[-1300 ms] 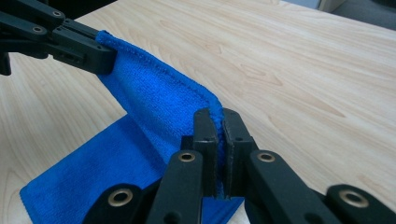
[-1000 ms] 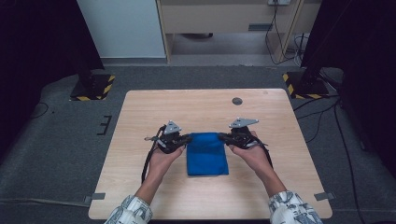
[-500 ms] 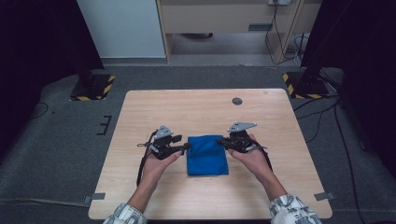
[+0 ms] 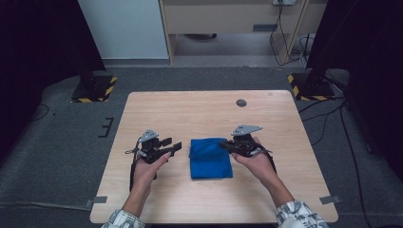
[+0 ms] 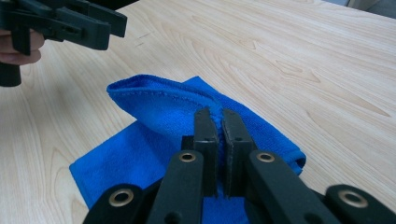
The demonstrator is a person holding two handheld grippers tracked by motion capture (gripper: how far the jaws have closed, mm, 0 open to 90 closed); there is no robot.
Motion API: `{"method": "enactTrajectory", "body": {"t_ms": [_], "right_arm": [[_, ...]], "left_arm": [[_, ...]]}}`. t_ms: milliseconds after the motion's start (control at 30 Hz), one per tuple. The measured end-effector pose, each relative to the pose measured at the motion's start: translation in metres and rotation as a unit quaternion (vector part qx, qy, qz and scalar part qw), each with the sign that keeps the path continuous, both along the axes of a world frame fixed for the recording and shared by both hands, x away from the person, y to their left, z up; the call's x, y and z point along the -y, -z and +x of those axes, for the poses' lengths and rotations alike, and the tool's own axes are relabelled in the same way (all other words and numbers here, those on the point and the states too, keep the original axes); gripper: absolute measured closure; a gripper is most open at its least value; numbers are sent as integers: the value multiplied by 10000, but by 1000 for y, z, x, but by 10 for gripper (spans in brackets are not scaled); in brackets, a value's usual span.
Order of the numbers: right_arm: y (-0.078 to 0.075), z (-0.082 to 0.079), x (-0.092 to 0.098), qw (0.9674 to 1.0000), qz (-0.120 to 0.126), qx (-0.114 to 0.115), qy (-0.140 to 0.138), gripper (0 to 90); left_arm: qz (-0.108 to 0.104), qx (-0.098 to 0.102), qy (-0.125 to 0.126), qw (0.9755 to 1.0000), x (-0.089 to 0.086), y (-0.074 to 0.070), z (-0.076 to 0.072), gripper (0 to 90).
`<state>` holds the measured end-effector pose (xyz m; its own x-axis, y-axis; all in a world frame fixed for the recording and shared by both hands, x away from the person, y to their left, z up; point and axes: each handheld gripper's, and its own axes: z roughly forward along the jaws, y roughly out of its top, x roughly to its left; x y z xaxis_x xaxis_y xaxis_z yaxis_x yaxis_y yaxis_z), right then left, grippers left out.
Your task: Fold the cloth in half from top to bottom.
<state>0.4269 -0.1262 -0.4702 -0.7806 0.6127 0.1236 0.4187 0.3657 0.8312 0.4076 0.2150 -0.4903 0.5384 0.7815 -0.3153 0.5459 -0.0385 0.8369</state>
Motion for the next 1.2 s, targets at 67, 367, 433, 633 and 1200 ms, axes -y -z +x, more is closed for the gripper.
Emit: {"method": "enactTrajectory", "body": {"t_ms": [67,367,433,633,1200], "right_arm": [[4,-2,4,10000,-39,-37,-24,863],[26,-20,12,9995,-157,-212,-144,846],[26,-22,12,9996,-108,-219,-145,846],[31,-24,13,9992,-140,-323,-186,781],[46,-52,25,9967,-497,-520,-367,412]], "left_arm": [[52,16,-22,10000,-2,1,-1,397],[134,-83,-172,9997,-11,8,-2,395],[133,-97,-173,9997,-11,9,-2,395],[191,-111,-150,9996,-12,10,-3,388],[304,-149,-188,9992,-15,13,-3,380]]}}
